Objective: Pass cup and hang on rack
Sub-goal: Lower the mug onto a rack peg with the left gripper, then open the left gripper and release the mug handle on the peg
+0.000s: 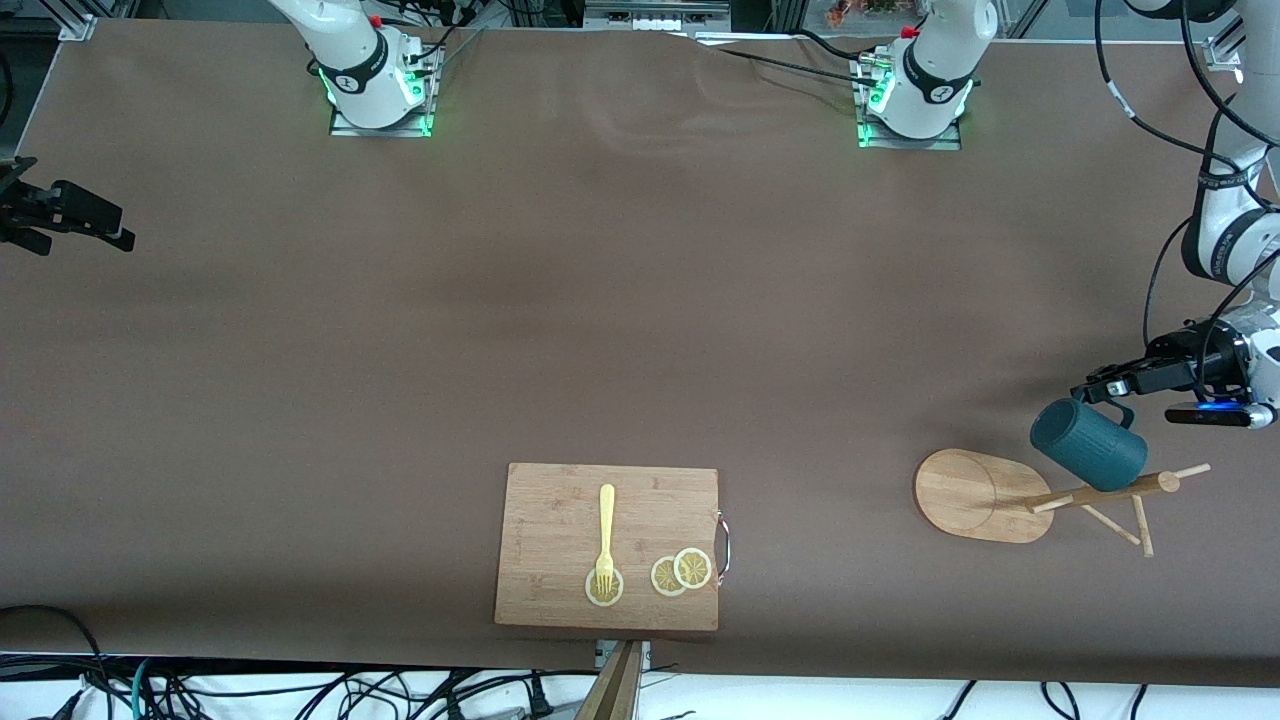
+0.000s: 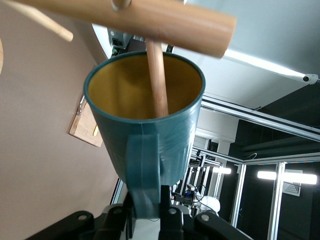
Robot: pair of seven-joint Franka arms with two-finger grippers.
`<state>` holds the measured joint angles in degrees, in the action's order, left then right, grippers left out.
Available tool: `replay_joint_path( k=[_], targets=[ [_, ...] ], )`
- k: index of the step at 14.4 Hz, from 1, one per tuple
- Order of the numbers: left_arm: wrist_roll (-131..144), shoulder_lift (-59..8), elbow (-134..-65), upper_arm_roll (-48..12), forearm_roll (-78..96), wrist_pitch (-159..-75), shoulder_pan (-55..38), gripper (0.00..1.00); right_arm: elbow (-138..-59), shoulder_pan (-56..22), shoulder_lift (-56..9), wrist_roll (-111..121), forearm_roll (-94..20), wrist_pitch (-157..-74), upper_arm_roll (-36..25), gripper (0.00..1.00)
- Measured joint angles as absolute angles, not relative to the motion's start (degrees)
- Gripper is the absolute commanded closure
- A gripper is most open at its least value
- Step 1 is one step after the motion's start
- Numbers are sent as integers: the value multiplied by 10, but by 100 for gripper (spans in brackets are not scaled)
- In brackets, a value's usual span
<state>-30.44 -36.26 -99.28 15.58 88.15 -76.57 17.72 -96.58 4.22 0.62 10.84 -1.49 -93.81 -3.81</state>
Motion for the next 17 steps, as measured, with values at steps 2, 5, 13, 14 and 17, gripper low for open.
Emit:
replay_joint_path(
  k=[2,5,13,14,17],
  targets=[
    [-304,-374,-982,156,886,-758,186,100,-966,42,6,108,-15,-938,-38,0],
    [-304,-384,-978,155,889,-751,189,100,-966,42,6,108,-15,-938,-38,0],
    [-323,-409,-977,155,909,-741,190,48,-966,42,6,108,-15,-938,-38,0],
    [-337,-412,-976,155,909,-741,191,36,-966,42,6,108,-15,-938,-38,0],
    [-357,-418,-975,155,909,-741,192,0,-966,42,6,109,-15,-938,-38,0]
  ],
)
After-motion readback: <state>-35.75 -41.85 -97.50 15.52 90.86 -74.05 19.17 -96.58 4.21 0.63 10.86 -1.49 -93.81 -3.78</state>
